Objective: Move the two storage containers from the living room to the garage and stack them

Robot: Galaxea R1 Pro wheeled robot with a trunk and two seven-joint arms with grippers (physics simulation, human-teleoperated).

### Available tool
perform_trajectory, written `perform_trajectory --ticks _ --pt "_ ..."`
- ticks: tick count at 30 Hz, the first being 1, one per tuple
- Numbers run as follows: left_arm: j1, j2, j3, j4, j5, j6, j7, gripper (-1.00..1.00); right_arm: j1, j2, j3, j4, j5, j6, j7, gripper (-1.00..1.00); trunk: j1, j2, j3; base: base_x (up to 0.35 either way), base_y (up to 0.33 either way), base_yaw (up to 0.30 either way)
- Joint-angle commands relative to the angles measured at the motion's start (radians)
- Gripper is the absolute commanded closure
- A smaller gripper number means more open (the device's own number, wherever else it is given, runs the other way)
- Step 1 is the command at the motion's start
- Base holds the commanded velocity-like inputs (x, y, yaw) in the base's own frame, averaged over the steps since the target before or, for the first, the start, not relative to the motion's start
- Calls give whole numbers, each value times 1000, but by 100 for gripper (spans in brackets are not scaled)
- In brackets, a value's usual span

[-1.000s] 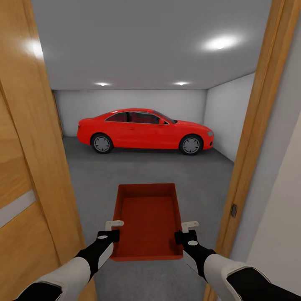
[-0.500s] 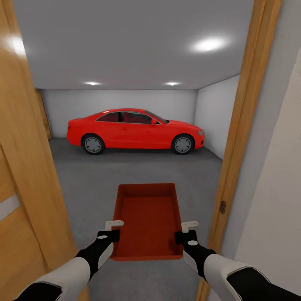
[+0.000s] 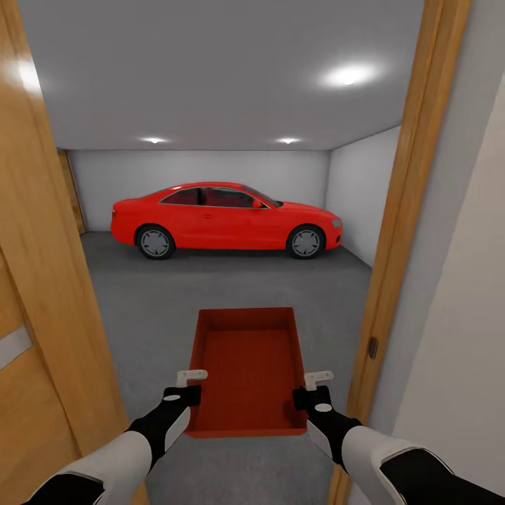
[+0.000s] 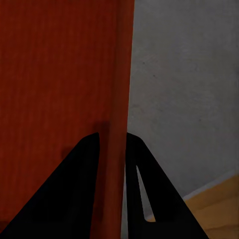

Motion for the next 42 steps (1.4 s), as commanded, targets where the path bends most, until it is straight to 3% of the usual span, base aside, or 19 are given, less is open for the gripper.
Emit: perform_trajectory --ticks 1,22,42 --pt "0 49 13 1 11 7 28 100 -1 0 -28 -3 -8 -7 -24 100 0 -1 -2 6 0 0" --pt "0 49 13 -3 11 7 27 100 -1 0 -28 -3 -7 -6 -23 100 0 -1 -2 270 66 0" --pt "0 48 13 -5 11 7 27 100 -1 -2 -28 -4 -6 -7 -23 100 0 -1 -2 18 3 54"
